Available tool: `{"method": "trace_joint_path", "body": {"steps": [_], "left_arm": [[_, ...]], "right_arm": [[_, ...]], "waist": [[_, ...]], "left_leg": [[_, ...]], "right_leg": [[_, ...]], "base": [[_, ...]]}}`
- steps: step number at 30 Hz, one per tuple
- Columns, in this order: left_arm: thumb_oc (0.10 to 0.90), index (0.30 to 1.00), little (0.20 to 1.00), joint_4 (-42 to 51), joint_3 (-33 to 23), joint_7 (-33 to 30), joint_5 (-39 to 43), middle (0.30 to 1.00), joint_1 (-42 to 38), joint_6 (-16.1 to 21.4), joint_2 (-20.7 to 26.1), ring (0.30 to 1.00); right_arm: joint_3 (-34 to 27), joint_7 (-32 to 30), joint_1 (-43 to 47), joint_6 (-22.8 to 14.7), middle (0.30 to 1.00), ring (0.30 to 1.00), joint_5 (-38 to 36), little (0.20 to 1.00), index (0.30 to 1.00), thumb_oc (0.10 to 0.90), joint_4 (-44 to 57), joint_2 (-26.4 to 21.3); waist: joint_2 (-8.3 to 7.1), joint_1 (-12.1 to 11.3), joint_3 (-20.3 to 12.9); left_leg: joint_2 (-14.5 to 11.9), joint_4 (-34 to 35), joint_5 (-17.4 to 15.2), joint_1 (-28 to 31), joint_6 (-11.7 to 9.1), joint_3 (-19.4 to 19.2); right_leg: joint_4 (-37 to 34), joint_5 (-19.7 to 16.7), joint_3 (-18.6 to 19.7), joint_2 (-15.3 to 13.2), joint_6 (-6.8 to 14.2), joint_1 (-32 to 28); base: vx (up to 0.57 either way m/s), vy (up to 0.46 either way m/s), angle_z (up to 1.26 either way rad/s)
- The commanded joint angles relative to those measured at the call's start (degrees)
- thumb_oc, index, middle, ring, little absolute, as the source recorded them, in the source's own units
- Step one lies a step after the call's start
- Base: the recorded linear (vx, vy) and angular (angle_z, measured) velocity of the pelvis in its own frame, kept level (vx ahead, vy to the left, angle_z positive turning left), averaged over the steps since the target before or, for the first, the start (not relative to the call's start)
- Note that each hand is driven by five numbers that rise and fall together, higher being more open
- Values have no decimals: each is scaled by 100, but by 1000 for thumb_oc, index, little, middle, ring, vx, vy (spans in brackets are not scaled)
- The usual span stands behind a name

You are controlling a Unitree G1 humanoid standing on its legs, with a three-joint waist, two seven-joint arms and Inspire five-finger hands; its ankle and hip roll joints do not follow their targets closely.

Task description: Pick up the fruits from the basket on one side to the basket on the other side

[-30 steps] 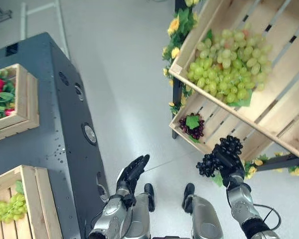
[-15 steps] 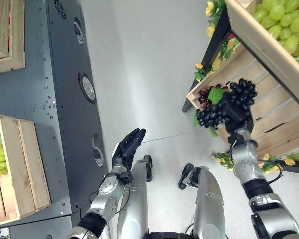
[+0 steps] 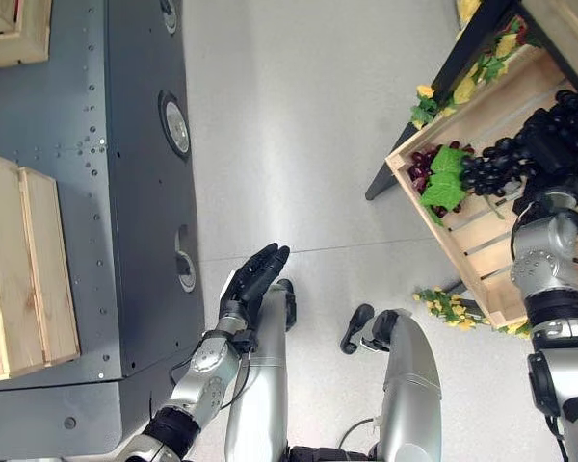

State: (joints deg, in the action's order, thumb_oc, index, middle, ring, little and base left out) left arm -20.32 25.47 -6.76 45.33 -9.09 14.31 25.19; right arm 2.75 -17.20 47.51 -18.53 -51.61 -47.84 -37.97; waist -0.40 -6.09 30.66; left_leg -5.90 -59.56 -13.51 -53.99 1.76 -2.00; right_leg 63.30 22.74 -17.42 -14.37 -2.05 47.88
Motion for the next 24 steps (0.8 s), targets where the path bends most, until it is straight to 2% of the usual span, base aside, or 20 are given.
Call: {"method": "trace_joint_path", "body": {"steps": [1,3,4,6,10,12,13,14,19,24], "left_arm": [[800,900,900,854,204,81,-31,900,84,290,175,900],[800,900,900,871,222,98,-29,900,62,303,198,900],[800,900,900,888,261,114,0,900,20,337,245,900],[800,900,900,883,293,111,10,900,19,405,250,900],[800,900,900,874,412,17,1,900,-2,525,225,900],[800,900,900,874,458,-19,5,900,-21,587,229,900],[800,900,900,889,468,-32,34,900,-32,600,243,900],[800,900,900,927,464,-49,41,900,-44,573,253,900],[800,900,900,1029,464,-107,43,900,-78,545,293,900],[800,900,900,1080,360,-113,-32,900,-71,475,371,900]], "right_arm": [[31,-469,708,-232,300,300,667,300,300,400,26,-1180],[131,-530,790,-100,300,300,818,300,300,400,-121,-1235],[278,-621,876,151,300,300,1186,300,300,400,-262,-1304],[467,-715,961,321,300,300,1439,300,300,400,-350,-1364],[1011,-1290,1310,964,300,300,2553,300,300,400,-749,-1534],[1233,-1356,1518,1154,300,300,2614,300,300,400,-889,-1590],[1287,-1500,1579,1190,498,498,2674,498,498,532,-908,-1590],[1326,-1499,1632,1277,900,900,2658,900,900,800,-897,-1585],[1438,-1169,1709,1634,900,900,2379,900,900,800,-954,-1577],[1437,-935,1573,1808,900,900,2197,900,900,800,-1120,-1554]], "waist": [[-11,-126,-86],[-8,-144,-86],[-12,-169,-86],[-12,-172,-86],[25,-170,-86],[38,-179,-86],[44,-184,-86],[44,-186,-86],[30,-204,-86],[-104,-250,-86]], "left_leg": [[-7,-97,-697,387,233,-46],[0,-28,-682,407,239,-46],[13,88,-654,442,232,-49],[10,184,-623,473,221,-59],[-10,290,-587,519,210,-109],[-15,350,-577,528,208,-131],[-17,377,-576,532,202,-138],[-13,399,-576,539,198,-144],[0,563,-547,573,177,-155],[-31,734,-531,673,160,-131]], "right_leg": [[-571,-699,225,11,-1,-219],[-632,-717,212,9,12,-239],[-740,-748,171,-5,33,-288],[-822,-775,143,-6,47,-321],[-911,-795,102,-26,48,-356],[-949,-797,104,-20,53,-351],[-964,-792,103,-21,61,-351],[-990,-790,98,-18,66,-360],[-1099,-816,84,12,87,-365],[-1289,-867,-17,71,108,-504]], "base": [[-43,-23,10],[-42,-23,2],[-45,-18,0],[-45,0,2],[-39,42,0],[-45,41,2],[-34,26,0],[-33,22,1],[-20,12,0],[-5,-16,-1]]}}
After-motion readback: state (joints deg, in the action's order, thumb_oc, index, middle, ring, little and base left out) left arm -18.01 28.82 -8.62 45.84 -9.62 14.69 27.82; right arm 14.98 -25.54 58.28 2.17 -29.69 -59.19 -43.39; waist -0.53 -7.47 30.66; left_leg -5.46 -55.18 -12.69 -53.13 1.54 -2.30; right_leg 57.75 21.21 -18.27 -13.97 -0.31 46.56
